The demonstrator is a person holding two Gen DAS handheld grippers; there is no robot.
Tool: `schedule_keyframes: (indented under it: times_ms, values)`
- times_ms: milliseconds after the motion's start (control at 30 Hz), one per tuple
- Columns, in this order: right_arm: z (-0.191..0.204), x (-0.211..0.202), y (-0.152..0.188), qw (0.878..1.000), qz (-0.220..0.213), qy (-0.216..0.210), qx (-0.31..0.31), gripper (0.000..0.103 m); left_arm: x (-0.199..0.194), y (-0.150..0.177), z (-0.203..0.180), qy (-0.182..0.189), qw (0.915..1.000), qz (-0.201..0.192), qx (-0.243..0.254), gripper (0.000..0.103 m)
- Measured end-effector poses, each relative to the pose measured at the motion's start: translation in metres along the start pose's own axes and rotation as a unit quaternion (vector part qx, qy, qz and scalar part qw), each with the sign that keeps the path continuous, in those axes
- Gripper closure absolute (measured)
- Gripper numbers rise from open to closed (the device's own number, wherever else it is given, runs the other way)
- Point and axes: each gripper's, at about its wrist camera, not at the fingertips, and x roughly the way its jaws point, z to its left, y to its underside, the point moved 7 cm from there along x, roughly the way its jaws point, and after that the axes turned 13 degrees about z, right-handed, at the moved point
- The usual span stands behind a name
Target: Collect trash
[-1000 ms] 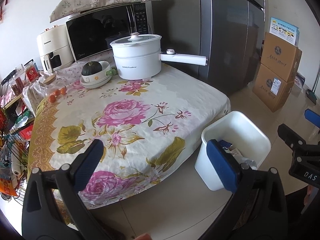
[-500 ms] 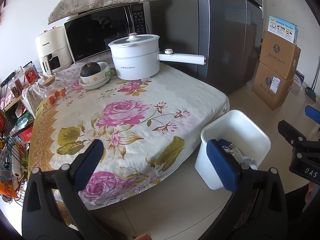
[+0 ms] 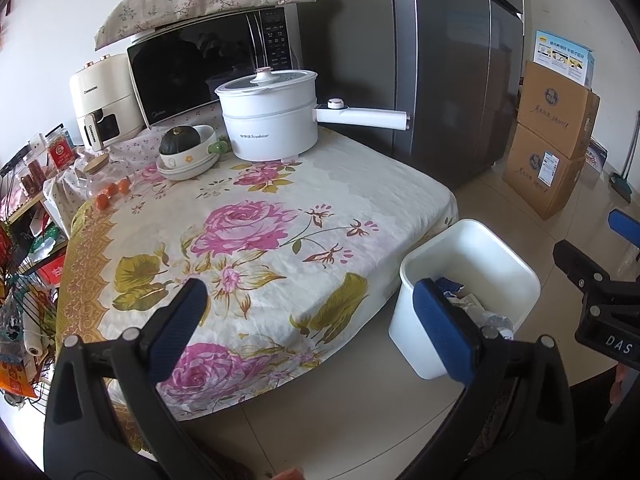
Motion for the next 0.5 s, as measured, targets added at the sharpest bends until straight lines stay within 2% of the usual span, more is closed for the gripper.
schedule_keyframes:
  times_ms: [500]
  values:
    - [0.0003,-0.0005,0.0003,1.0,-0.001,0.001,0.0,0.0,-0.0035,-0.0003,-0.0011,0.012,0.9999,-0.005,0.002,0.001]
